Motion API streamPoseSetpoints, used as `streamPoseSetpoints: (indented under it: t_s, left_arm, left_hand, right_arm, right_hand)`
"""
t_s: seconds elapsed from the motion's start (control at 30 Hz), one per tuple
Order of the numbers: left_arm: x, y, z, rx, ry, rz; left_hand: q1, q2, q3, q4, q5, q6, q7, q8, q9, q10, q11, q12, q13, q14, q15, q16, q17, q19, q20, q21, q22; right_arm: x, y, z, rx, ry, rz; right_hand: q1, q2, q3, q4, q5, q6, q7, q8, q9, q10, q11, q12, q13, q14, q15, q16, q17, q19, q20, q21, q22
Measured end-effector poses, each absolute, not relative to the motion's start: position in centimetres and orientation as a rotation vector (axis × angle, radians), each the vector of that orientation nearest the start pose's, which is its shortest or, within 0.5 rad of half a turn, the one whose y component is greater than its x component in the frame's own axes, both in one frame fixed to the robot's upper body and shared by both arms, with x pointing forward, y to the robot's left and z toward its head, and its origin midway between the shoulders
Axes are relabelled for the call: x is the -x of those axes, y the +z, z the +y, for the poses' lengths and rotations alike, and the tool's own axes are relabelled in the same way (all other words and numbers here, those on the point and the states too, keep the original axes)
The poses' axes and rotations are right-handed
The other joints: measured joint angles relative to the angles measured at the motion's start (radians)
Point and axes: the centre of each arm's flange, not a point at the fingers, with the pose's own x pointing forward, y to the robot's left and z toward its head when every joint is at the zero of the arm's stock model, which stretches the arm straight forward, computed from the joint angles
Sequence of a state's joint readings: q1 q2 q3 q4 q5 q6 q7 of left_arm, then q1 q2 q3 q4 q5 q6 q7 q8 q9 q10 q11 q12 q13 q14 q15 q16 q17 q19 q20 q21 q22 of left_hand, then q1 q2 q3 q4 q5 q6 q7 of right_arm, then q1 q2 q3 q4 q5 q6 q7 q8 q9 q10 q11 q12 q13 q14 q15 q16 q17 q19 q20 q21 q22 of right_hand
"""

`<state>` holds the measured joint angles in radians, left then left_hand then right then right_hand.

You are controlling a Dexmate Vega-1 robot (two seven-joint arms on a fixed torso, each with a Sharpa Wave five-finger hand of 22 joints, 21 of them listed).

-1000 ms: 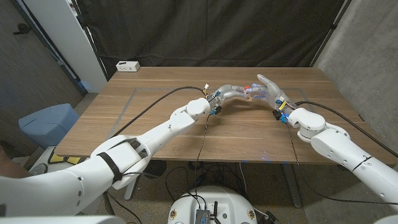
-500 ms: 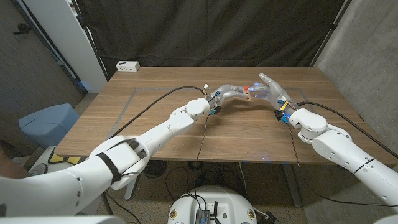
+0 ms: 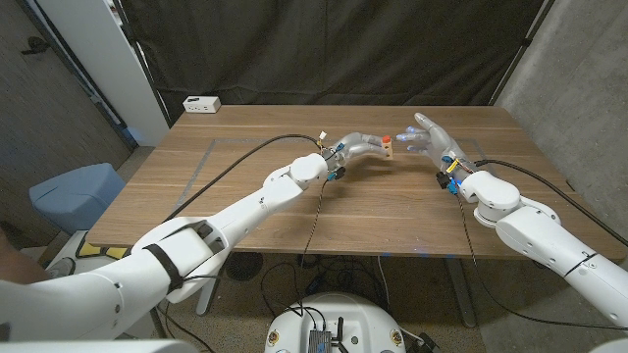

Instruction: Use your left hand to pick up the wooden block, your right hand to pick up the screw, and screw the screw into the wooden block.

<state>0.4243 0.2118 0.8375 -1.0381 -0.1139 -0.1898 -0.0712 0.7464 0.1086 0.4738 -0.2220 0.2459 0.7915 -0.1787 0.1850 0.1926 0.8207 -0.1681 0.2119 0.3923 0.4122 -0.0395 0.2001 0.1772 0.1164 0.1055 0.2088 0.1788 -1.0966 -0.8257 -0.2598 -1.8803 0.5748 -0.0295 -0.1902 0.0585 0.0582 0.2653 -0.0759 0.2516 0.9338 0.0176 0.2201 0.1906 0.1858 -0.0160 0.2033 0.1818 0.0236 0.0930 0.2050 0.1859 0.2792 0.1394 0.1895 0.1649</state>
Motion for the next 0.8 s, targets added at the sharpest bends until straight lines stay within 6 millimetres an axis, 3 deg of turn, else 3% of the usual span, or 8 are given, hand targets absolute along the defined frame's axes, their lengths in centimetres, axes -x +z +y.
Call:
streamPoseSetpoints:
  t_s: [0.57, 0.8]
  left_arm:
    - [-67.0, 2.7, 2.9, -0.673, -0.548, -0.646]
    - [-66.7, 3.0, 3.6, -0.696, -0.546, -0.653]
  left_hand:
    - [0.0, 0.0, 0.0, 0.0, -0.004, 0.0, 0.0, 0.0, 0.001, 0.0, 0.0, 0.0, -0.002, 0.0, 0.0, 0.0, 0.0, 0.0, 0.0, 0.0, 0.0]
    - [0.0, 0.0, 0.0, 0.0, -0.004, 0.0, 0.0, 0.0, 0.001, 0.0, 0.0, 0.0, -0.002, 0.0, 0.0, 0.0, 0.0, 0.0, 0.0, 0.0, 0.0]
  right_arm:
    - [-55.3, -0.3, -29.5, 0.243, 0.107, -0.547]
    - [-55.1, -0.5, -29.1, 0.232, 0.098, -0.556]
  right_hand:
    - [0.008, 0.0, 0.006, -0.006, 0.0, -0.131, -0.034, -0.043, 0.0, 0.0, 0.0, -0.008, 0.002, 0.028, 0.036, 0.006, 0.0, 0.027, -0.009, 0.0, 0.0]
    - [0.008, 0.0, 0.006, -0.006, 0.0, -0.213, -0.06, -0.051, 0.0, -0.02, 0.02, -0.012, 0.002, 0.028, 0.036, 0.002, 0.003, 0.033, -0.015, 0.0, 0.0]
